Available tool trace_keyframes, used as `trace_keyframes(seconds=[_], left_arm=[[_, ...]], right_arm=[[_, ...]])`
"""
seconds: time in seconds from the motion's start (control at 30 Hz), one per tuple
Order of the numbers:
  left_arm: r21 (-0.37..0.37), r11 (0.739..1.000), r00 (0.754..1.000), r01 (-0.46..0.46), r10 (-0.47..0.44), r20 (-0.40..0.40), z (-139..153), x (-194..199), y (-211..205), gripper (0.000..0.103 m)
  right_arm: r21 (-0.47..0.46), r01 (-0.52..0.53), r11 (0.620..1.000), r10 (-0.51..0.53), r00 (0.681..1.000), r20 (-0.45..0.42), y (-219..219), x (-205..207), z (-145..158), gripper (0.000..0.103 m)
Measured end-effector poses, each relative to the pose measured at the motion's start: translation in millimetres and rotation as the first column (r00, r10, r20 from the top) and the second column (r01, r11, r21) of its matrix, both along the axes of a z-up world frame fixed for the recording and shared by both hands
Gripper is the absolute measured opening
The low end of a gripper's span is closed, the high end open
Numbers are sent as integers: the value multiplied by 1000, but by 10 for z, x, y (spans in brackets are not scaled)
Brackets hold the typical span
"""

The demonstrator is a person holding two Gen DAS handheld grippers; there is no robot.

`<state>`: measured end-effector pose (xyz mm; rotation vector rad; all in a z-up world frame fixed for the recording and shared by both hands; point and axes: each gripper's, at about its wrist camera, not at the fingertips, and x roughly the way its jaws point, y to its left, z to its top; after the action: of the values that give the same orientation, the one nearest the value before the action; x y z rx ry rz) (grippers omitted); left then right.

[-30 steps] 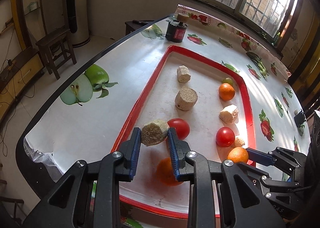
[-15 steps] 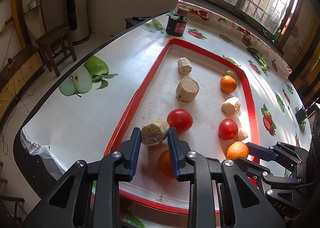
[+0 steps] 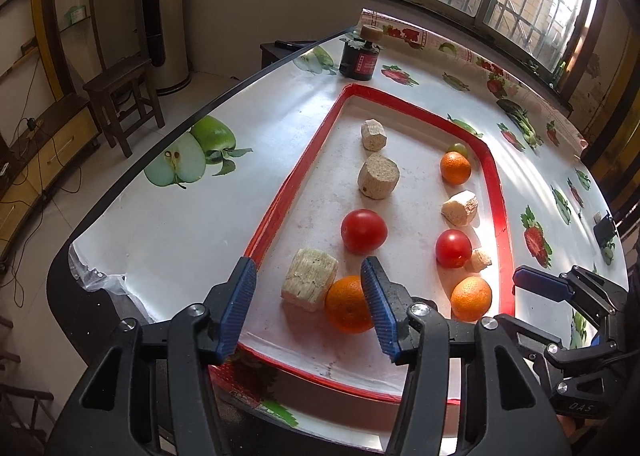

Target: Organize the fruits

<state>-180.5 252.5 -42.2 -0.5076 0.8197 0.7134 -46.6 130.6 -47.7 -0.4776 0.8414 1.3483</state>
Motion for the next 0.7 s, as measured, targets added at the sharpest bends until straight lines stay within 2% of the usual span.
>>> trace_keyframes(seconds=[0.27,0.5,0.67,0.7], left_arm=[[35,999,1000,19,-19,-12,53,-88,-197,53],[67,997,999,46,-45,-29,116,-167,-411,54],[134,989,998,58,-55,-31,225,-248,-604,65],[154,986,998,58,-53,-37,247,-260,-639,70]], right_arm=[[23,3,1000,-3,1000,-10,-146,191,83,65],[89,-36,995,41,998,-49,-203,345,221,73],[108,-97,989,100,995,-21,-189,317,306,84],[111,-116,987,118,993,-12,-183,293,323,86]])
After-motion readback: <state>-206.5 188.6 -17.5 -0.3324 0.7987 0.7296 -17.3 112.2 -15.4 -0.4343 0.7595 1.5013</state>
